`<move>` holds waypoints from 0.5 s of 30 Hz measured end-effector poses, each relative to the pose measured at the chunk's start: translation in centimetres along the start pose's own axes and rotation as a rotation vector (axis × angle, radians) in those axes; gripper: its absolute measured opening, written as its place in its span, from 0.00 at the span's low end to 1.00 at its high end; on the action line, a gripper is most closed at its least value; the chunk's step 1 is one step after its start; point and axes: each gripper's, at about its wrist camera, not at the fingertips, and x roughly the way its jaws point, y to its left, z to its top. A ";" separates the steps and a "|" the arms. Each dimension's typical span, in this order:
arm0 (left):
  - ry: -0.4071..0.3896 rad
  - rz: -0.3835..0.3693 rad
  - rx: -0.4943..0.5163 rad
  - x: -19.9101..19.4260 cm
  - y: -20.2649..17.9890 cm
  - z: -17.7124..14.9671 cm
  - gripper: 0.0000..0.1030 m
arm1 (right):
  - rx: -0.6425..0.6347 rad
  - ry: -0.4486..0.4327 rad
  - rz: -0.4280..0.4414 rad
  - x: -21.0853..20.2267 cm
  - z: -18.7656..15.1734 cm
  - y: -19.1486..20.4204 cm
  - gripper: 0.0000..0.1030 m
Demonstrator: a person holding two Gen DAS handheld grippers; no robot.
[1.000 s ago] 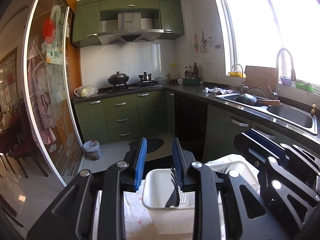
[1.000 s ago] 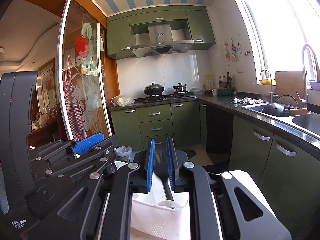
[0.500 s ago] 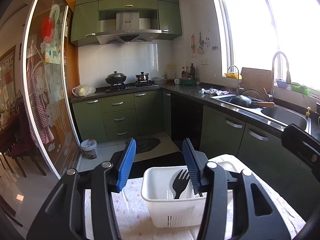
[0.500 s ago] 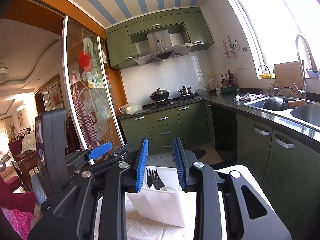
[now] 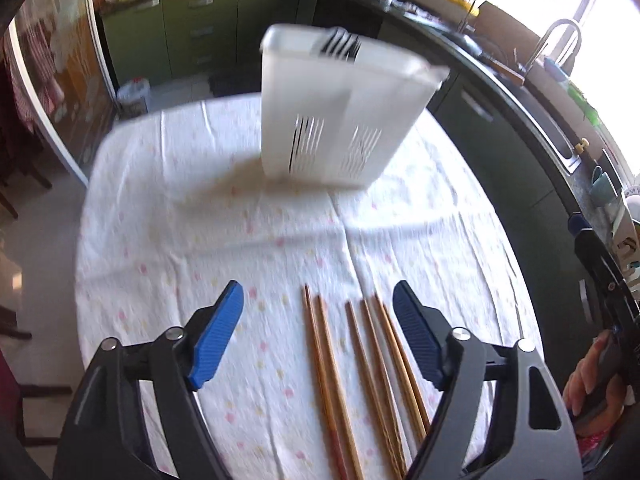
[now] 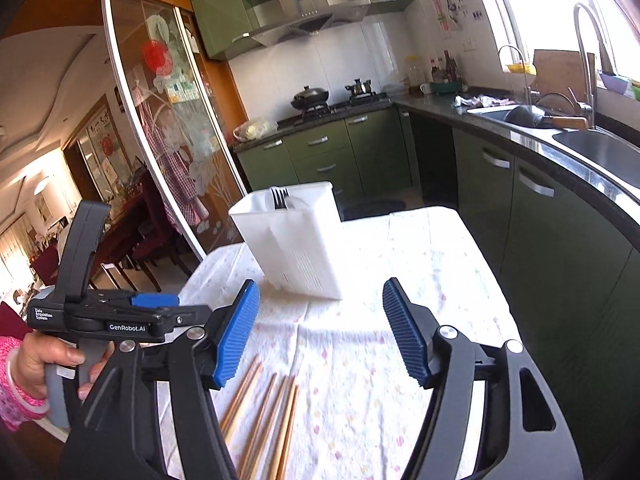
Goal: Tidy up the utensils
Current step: 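Move both open grippers back toward the wooden chopsticks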
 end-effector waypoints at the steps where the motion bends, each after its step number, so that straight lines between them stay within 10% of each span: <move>1: 0.081 -0.013 -0.047 1.3 0.8 -0.8 0.66 | 0.002 0.034 0.000 0.1 -0.3 -0.1 0.62; 7: 0.198 0.091 -0.039 5.4 0.7 -3.4 0.63 | 0.001 0.126 -0.007 0.7 -1.7 -0.4 0.62; 12: 0.234 0.169 0.004 6.6 0.0 -2.1 0.27 | 0.000 0.161 -0.003 1.5 -1.9 -0.5 0.62; 15: 0.279 0.164 -0.017 7.8 0.5 -2.4 0.23 | 0.002 0.174 0.001 1.9 -1.8 -0.5 0.62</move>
